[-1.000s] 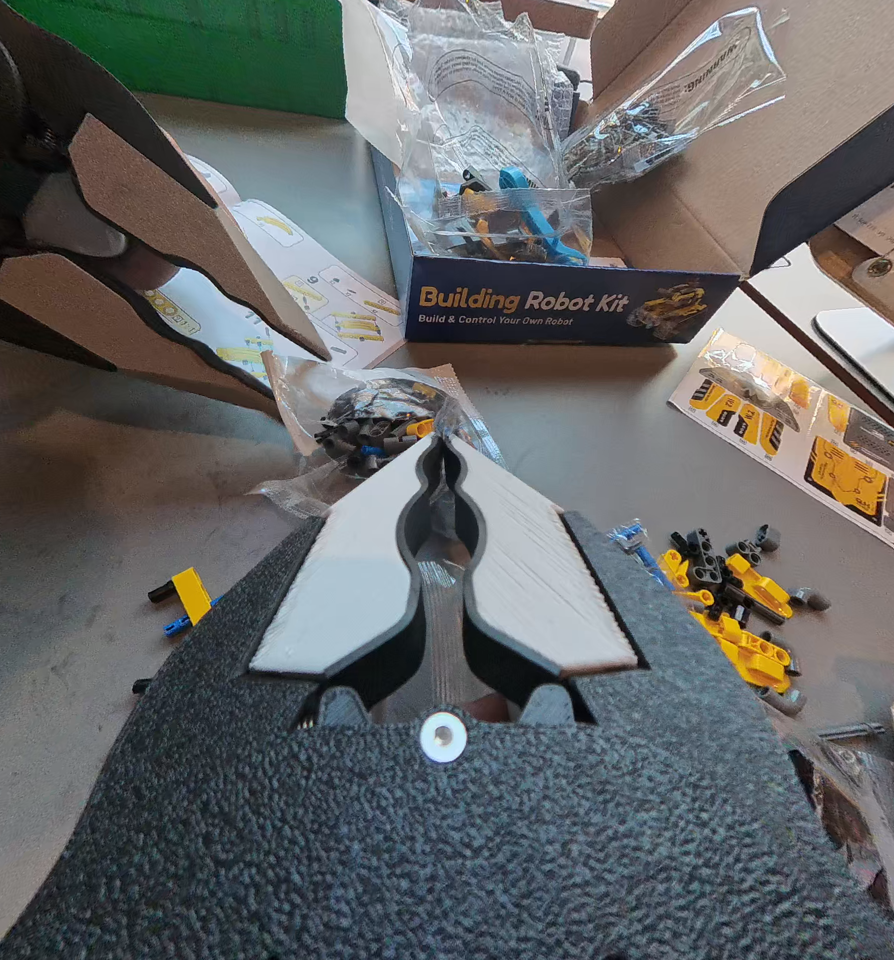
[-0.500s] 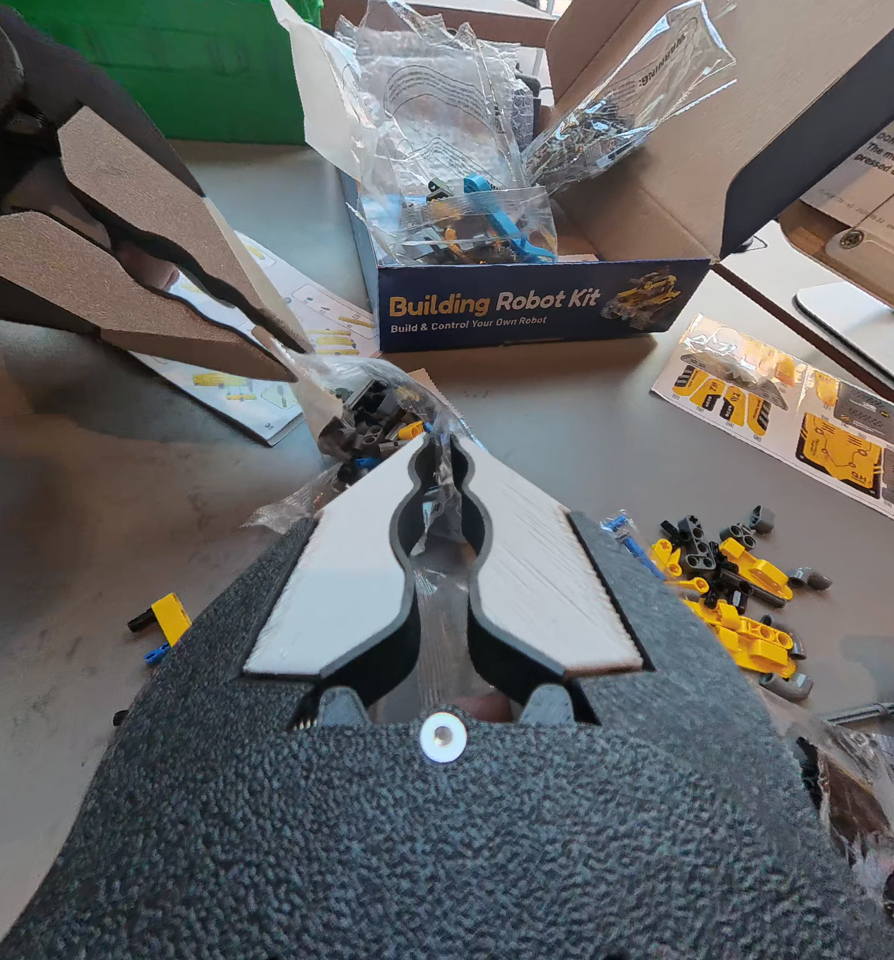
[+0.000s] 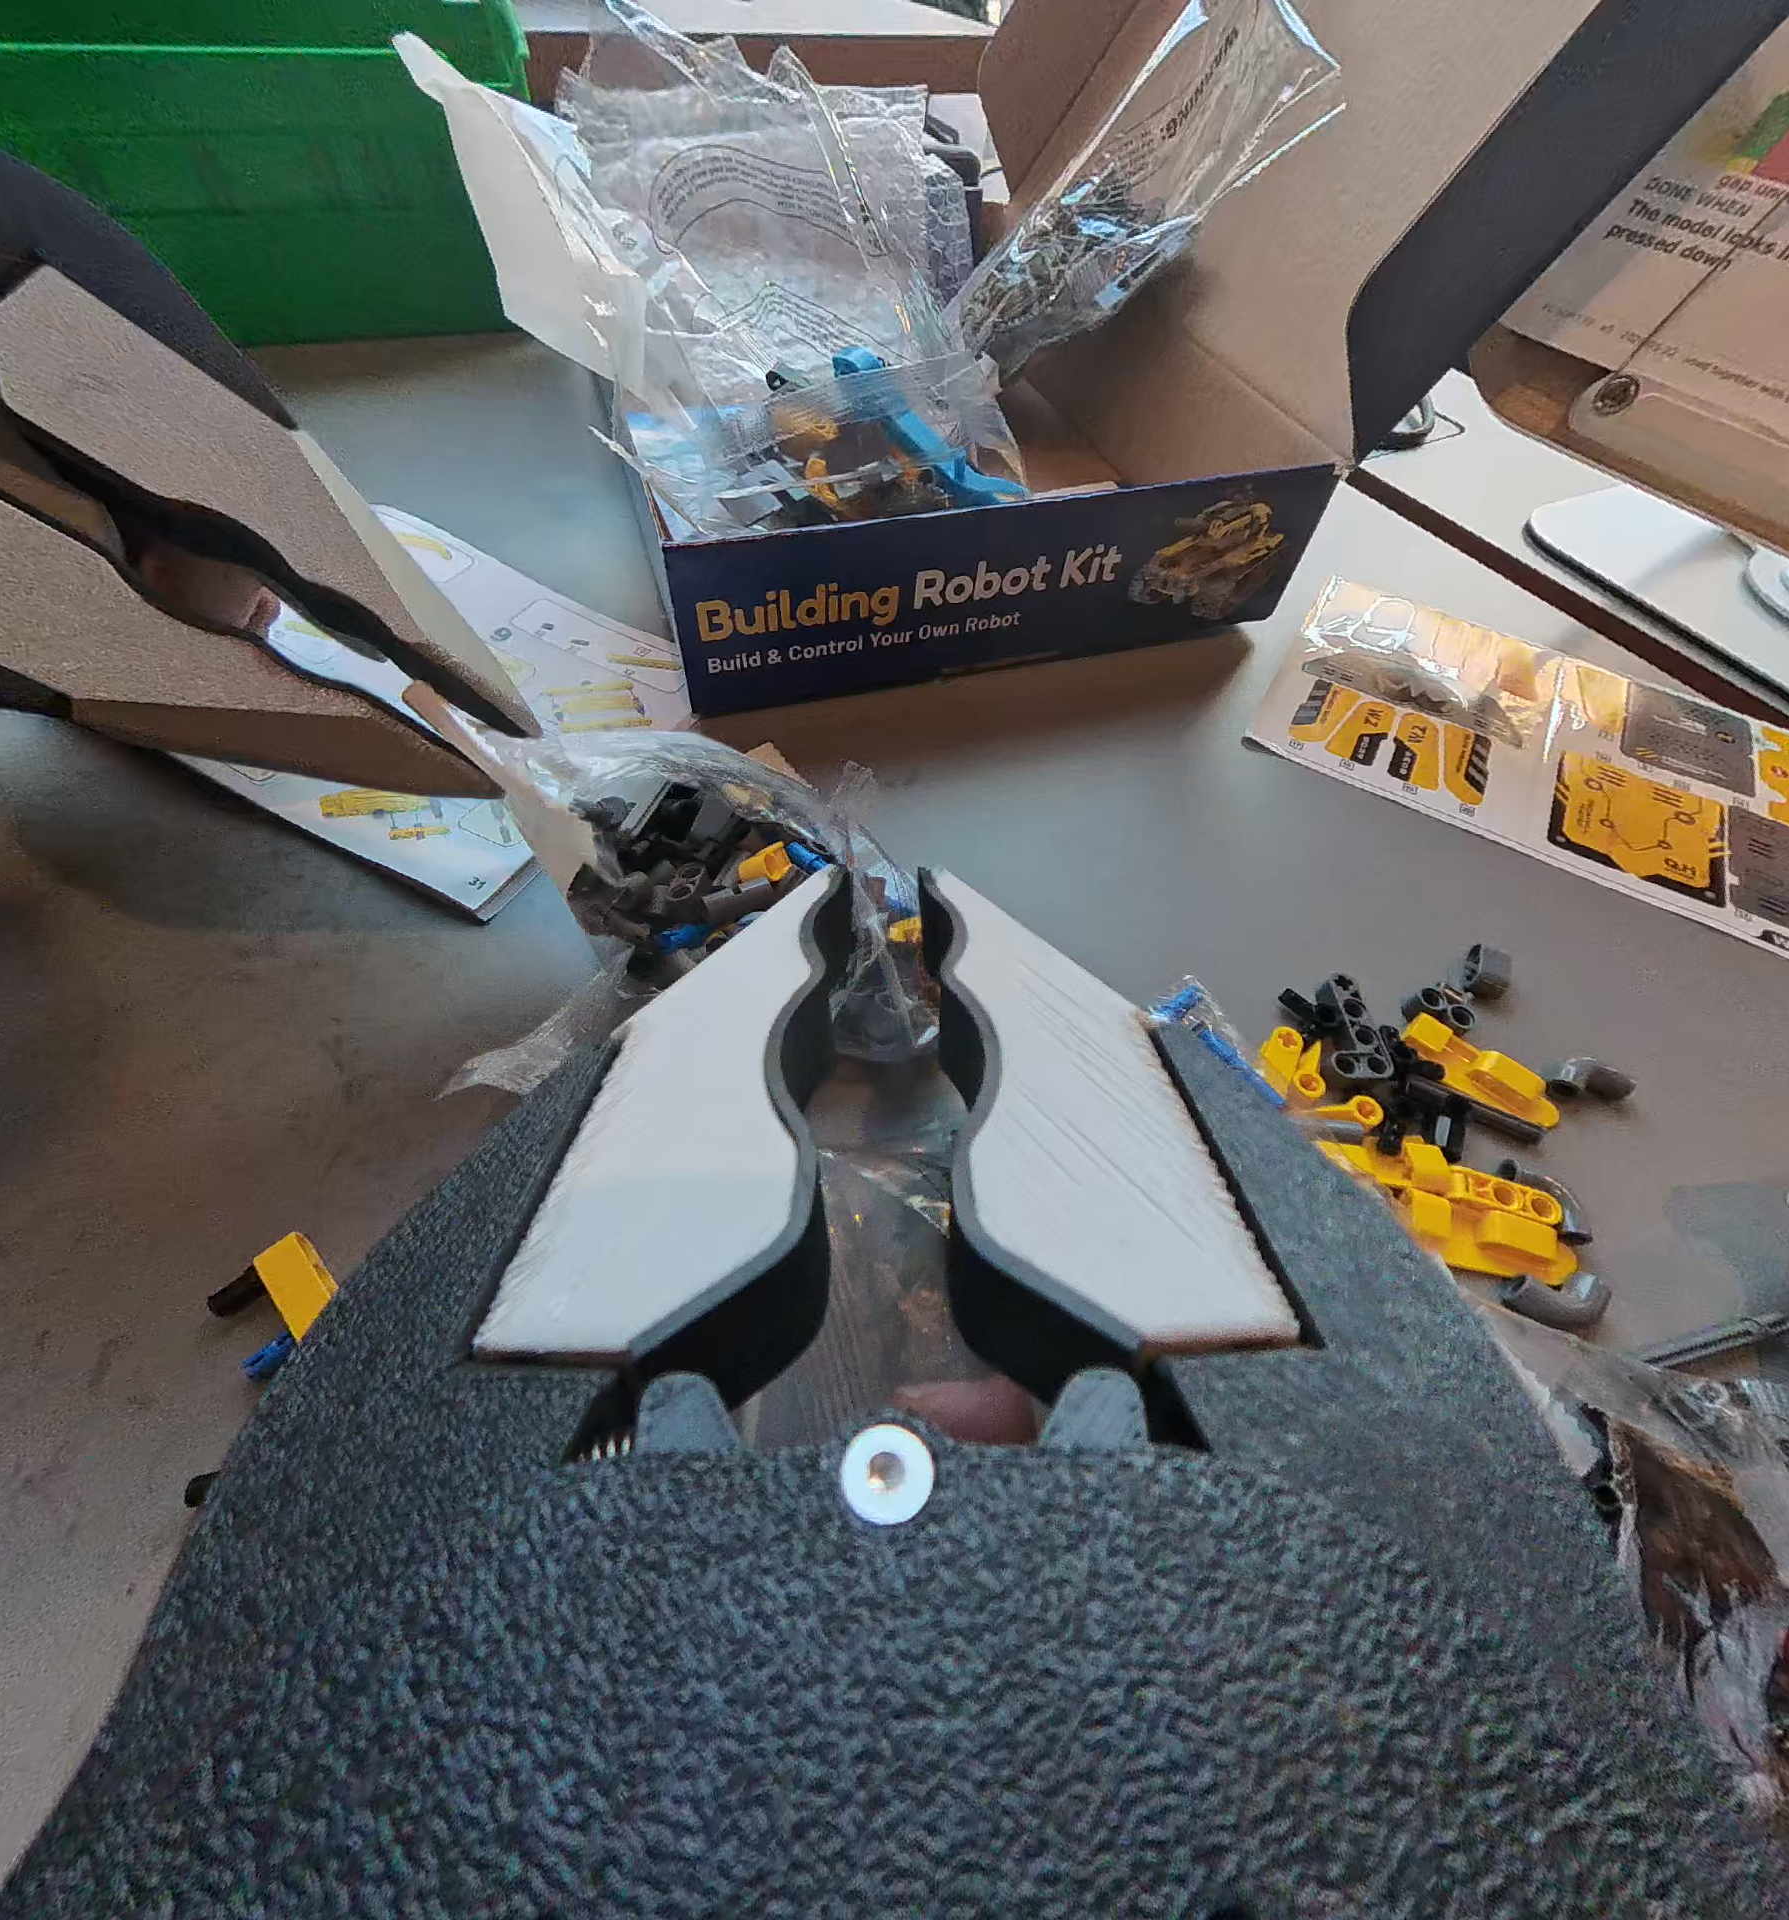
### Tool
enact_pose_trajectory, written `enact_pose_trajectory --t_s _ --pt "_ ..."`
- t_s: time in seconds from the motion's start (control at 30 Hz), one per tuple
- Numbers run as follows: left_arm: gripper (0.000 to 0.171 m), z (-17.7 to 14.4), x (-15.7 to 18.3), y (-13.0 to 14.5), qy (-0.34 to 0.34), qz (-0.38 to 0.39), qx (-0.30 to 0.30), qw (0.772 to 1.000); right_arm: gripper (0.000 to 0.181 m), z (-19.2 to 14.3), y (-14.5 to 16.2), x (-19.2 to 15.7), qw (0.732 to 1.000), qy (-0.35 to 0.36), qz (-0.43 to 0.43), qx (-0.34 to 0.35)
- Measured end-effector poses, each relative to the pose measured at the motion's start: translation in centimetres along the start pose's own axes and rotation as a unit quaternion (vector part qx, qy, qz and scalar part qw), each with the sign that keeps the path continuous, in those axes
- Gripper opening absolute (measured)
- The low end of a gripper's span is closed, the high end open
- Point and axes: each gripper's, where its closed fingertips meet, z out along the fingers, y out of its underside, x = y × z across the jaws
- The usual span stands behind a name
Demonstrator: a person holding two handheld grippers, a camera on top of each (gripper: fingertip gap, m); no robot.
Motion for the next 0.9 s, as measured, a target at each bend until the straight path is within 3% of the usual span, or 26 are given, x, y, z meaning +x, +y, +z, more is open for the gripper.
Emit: enact_pose_trajectory --t_s 0.27,0.9 --pt "0.007 1.0 1.2 0.4 0.006 -0.012 0.015 1.0 0.011 0.1 0.1 0.2 0.999 0.02 -0.026 -0.001" --pt "0.007 0.8 -1.0 0.4 0.0 -0.101 0.037 0.994 0.011 -1.2 -1.0 0.9 0.997 0.06 -0.042 0.022"
